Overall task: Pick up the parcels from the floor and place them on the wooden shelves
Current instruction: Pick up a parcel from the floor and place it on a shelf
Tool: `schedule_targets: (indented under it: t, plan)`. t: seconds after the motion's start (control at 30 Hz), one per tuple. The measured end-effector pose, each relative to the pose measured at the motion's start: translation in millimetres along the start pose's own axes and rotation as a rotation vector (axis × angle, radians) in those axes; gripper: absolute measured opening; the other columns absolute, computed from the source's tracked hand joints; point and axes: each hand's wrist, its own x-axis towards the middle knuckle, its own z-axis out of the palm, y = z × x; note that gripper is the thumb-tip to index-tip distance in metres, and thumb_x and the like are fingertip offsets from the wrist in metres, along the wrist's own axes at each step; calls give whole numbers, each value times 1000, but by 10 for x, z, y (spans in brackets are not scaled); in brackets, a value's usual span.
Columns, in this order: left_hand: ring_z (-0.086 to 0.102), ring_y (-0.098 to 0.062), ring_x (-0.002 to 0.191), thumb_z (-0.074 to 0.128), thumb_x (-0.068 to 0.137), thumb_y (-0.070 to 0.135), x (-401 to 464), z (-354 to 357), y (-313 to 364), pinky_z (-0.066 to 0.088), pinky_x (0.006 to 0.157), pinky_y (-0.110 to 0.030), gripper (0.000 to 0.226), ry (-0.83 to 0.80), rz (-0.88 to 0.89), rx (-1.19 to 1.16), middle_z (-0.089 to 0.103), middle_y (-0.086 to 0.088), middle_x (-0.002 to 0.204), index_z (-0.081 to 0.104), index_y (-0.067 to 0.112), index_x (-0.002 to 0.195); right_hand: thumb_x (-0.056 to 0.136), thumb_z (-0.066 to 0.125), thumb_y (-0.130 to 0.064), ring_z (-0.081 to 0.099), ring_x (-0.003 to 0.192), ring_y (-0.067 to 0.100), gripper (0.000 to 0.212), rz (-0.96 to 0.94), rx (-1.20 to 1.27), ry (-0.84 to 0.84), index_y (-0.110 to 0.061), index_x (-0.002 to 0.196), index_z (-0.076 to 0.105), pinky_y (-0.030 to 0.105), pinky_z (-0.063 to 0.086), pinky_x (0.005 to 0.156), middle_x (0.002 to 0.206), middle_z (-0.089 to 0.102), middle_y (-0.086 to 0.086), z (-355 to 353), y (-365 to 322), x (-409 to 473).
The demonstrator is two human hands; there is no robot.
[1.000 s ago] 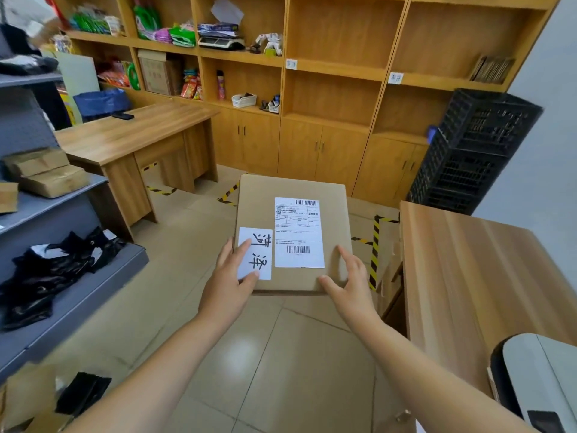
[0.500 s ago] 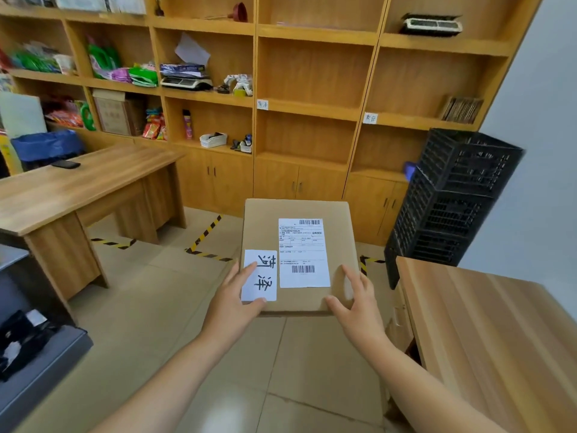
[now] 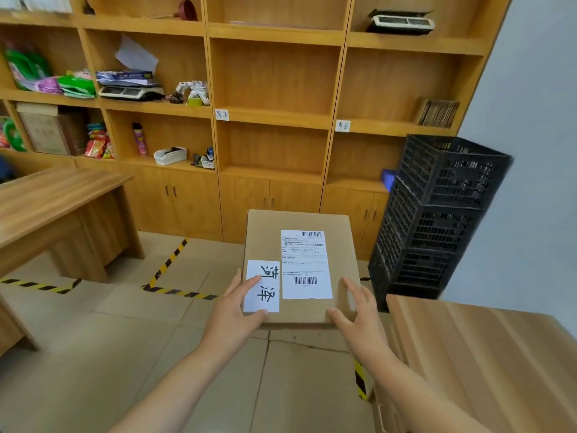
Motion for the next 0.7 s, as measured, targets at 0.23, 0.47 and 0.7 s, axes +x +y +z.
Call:
schedule_targets:
  t: [0.23, 0.47, 0.7]
  plan:
    - [25, 5, 127, 70, 75, 12, 1300, 465, 177, 35, 100, -24, 62, 72, 2, 21, 22, 10, 154, 50, 34, 129, 86, 60, -33, 21, 140, 14, 66, -69, 35, -23, -42, 141, 24, 35, 30, 107, 155, 14, -5, -179, 206, 1469]
    - [41, 15, 115, 70, 74, 12, 2231, 747, 150, 52, 84, -26, 64, 89, -57, 22, 21, 12, 154, 49, 36, 129, 87, 60, -33, 15, 143, 14, 66, -87, 33, -63, -43, 141, 25, 37, 24, 111, 156, 13, -5, -171, 347, 2515]
    - [48, 11, 108, 70, 75, 12, 3064, 856, -109, 51, 67, -18, 63, 115, -96, 34, 22, 14, 153, 47, 39, 127, 86, 62, -33, 14, 143, 14, 66, -76, 33, -79, -45, 140, 26, 37, 22, 112, 156, 13, -5, 111, 417, 3371]
